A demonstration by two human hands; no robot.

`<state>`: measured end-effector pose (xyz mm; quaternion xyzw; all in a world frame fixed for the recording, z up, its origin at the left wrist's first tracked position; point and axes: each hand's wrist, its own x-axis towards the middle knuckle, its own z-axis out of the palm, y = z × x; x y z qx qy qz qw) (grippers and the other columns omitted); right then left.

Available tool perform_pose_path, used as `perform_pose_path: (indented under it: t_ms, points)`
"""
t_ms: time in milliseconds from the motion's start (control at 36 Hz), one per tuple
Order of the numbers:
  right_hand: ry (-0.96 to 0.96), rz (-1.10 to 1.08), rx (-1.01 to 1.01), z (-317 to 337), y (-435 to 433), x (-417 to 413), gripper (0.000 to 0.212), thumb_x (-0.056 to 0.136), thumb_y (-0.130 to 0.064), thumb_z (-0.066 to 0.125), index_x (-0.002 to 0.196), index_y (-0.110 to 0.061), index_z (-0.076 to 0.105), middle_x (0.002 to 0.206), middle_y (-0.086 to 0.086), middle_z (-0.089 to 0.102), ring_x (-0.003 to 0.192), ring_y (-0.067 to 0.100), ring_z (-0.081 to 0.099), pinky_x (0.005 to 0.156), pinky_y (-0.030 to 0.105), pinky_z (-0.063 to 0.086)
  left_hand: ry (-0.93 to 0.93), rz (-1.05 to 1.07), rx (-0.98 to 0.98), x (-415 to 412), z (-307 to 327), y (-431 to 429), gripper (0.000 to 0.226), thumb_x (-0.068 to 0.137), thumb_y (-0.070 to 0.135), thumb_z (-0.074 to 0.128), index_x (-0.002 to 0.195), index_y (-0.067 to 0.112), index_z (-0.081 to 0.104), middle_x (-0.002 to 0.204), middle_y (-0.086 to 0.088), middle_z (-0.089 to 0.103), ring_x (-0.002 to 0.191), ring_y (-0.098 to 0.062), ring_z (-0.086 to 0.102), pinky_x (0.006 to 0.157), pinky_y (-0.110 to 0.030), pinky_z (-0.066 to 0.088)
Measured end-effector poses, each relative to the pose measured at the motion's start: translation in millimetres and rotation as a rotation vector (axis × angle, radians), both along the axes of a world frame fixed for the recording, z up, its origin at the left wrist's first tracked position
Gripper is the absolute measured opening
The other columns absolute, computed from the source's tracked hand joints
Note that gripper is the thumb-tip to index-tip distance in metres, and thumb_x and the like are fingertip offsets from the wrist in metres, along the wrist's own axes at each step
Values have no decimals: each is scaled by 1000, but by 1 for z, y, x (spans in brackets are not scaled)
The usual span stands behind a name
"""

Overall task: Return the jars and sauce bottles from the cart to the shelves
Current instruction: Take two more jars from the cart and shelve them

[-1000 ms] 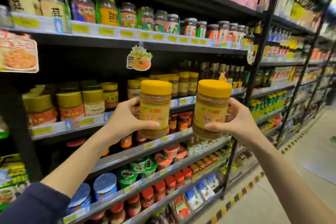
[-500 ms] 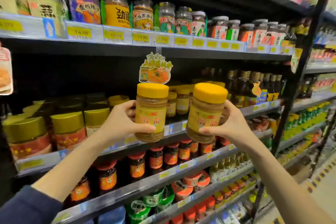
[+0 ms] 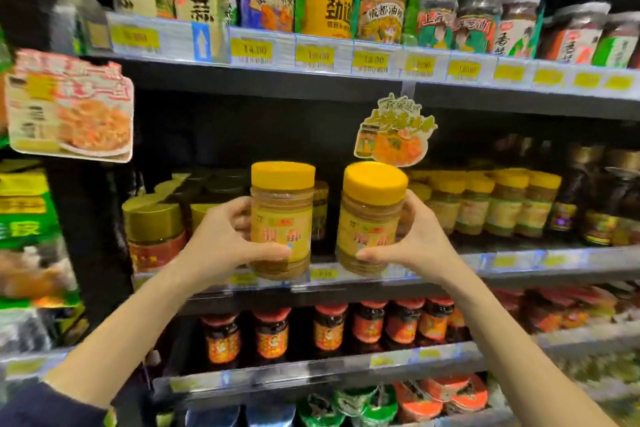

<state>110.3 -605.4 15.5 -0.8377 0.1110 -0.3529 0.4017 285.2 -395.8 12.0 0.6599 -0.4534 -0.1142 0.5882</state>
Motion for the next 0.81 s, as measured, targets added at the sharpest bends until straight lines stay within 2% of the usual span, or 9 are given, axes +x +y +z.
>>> perform_pose_path:
  t_ms: [111, 194, 278, 389, 444, 472, 556, 694, 806]
  points:
    - [25, 69, 4, -3, -3, 30, 86, 49, -15, 92, 122, -17, 47, 112, -8, 62, 100, -3, 61, 77, 12, 51, 9, 71, -1, 7, 1, 15, 91, 24, 53, 90, 106, 28, 62, 98, 6, 74, 91, -14, 71, 76, -33, 57]
    - [51, 104, -1, -4, -9, 50, 89, 49, -19, 92, 124, -15, 45, 112, -10, 60, 100, -1, 61, 74, 10, 50, 17, 117, -18, 10, 0, 23, 85, 26, 43, 91, 105, 26, 63, 95, 5, 74, 88, -14, 71, 71, -25, 58]
    - [87, 132, 27, -5, -16, 68, 98, 41, -32, 93, 125, -18, 44, 119, -2, 60, 105, 8, 61, 82, 21, 54, 16, 158, -22, 13, 0, 28, 85, 27, 46, 91, 105, 26, 63, 97, 5, 74, 89, -13, 71, 71, -24, 58]
    - [133, 127, 39, -8, -22, 84, 91, 50, -15, 91, 128, -11, 43, 123, 3, 57, 105, 12, 57, 73, 11, 51, 34, 197, -19, 15, -3, 31, 84, 30, 43, 91, 107, 26, 63, 99, 5, 74, 92, -14, 70, 75, -27, 58]
    - [170, 113, 45, -11, -26, 89, 97, 50, -20, 91, 132, -13, 40, 125, 1, 56, 110, 13, 55, 84, 23, 49, 40, 209, -15, 15, -5, 31, 84, 30, 43, 91, 107, 26, 63, 100, 5, 73, 92, -13, 70, 76, -27, 58]
    - [193, 113, 47, -12, -27, 91, 99, 50, -23, 91, 133, -14, 38, 123, 0, 56, 110, 12, 53, 87, 27, 47, 45, 217, -14, 15, -7, 31, 85, 30, 44, 91, 108, 26, 62, 100, 5, 73, 92, -13, 70, 76, -27, 58]
    - [259, 111, 41, -15, -29, 95, 95, 56, -22, 89, 133, -18, 34, 110, -7, 50, 102, 8, 49, 82, 24, 42, 51, 233, -10, 14, -8, 29, 87, 29, 43, 92, 109, 24, 62, 100, 5, 73, 92, -13, 70, 75, -26, 58]
    - [342, 154, 29, -24, -35, 104, 84, 51, -24, 91, 117, -28, 39, 104, -9, 58, 101, 12, 59, 76, 21, 46, 54, 247, -10, 11, -11, 26, 85, 32, 40, 91, 110, 22, 61, 100, 5, 73, 92, -13, 70, 73, -24, 57]
    - [368, 191, 14, -28, -35, 109, 81, 53, -25, 90, 113, -31, 38, 96, -17, 54, 87, 0, 55, 67, 13, 43, 49, 239, -6, 7, -11, 25, 79, 37, 34, 90, 110, 22, 61, 99, 5, 73, 92, -13, 70, 72, -23, 57]
